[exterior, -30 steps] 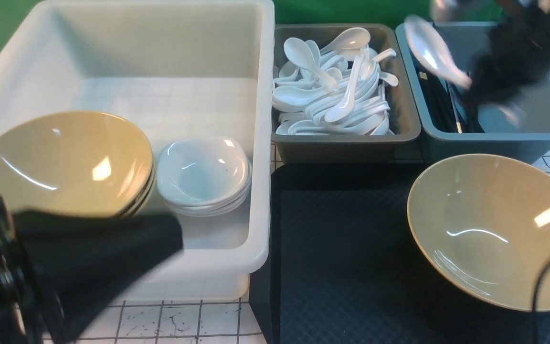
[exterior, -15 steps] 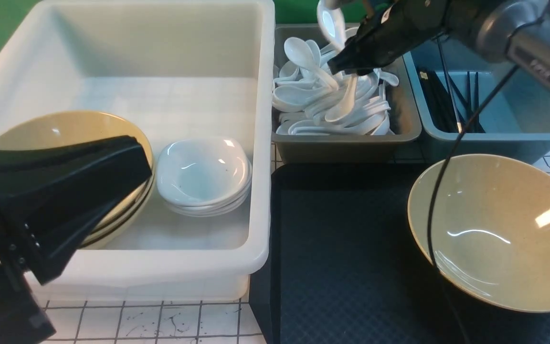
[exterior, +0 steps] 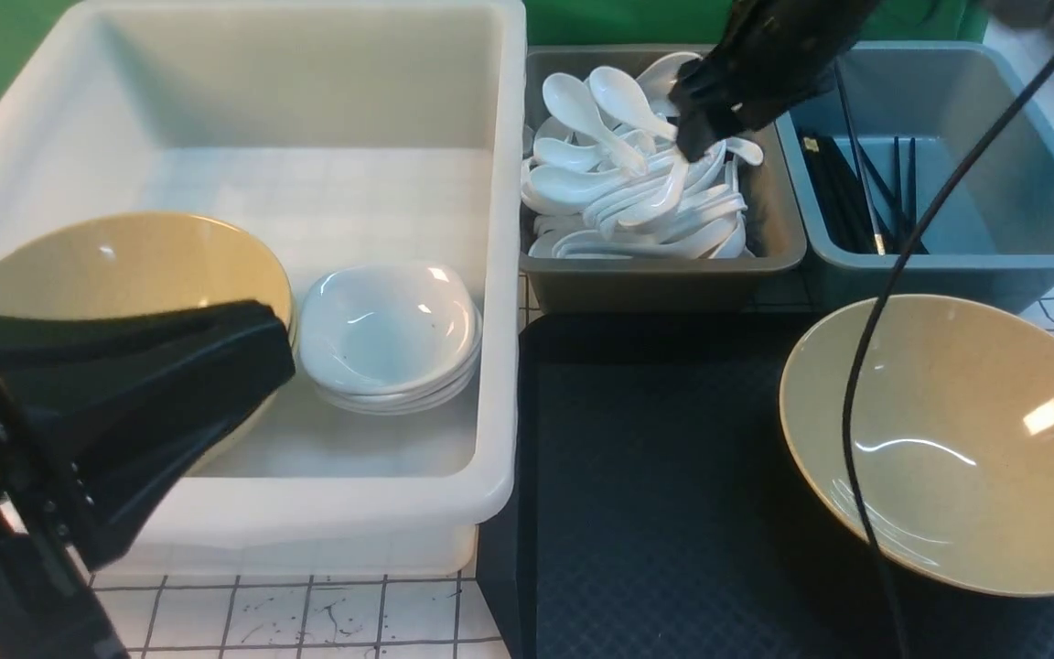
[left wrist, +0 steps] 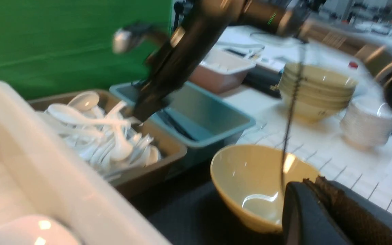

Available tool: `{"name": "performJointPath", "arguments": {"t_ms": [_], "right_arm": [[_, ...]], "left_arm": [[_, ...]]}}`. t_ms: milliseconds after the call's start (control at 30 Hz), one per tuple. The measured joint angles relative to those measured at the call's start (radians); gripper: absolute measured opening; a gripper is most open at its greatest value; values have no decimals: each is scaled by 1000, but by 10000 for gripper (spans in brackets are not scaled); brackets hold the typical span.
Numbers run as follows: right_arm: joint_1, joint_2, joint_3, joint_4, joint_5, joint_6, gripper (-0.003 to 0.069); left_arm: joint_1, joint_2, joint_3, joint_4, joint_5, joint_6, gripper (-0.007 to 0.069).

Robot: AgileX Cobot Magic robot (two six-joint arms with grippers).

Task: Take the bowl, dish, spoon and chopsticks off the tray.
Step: Use the right arm to put the soup spoon into the small storage box in the middle, then use the right arm to grab the yellow noodle bowl

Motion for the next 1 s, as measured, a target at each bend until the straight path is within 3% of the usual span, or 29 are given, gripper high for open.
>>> {"name": "performJointPath", "arguments": {"t_ms": [33,167,267,433,567,733,767,900,1000], "right_arm": [[0,-12,1,1,0,-2,442],[0,-175,97,0,0,-9,203],[6,-320,260,-1,0,3,88],[57,-594,640,-5,0,8,37],[163,-688,914,-19,0,8,83],[313,-703,1128,-109,-44,61,244],[340,-697,1157,-138,-85,87,305],[359,-647,1190,-191,-172,138,461],[359,-582,1194,-264,-219,157,514]], "left_arm": [[0,0,0,19,4,-17,-1],[0,0,0,160,102,-192,-1],[0,0,0,221,166,-305,-1],[0,0,0,257,202,-380,-1],[0,0,0,262,203,-385,-1],[0,0,0,262,203,-386,-1],[0,0,0,262,203,-386,-1],[0,0,0,262,198,-386,-1],[0,0,0,262,198,-386,-1]]}}
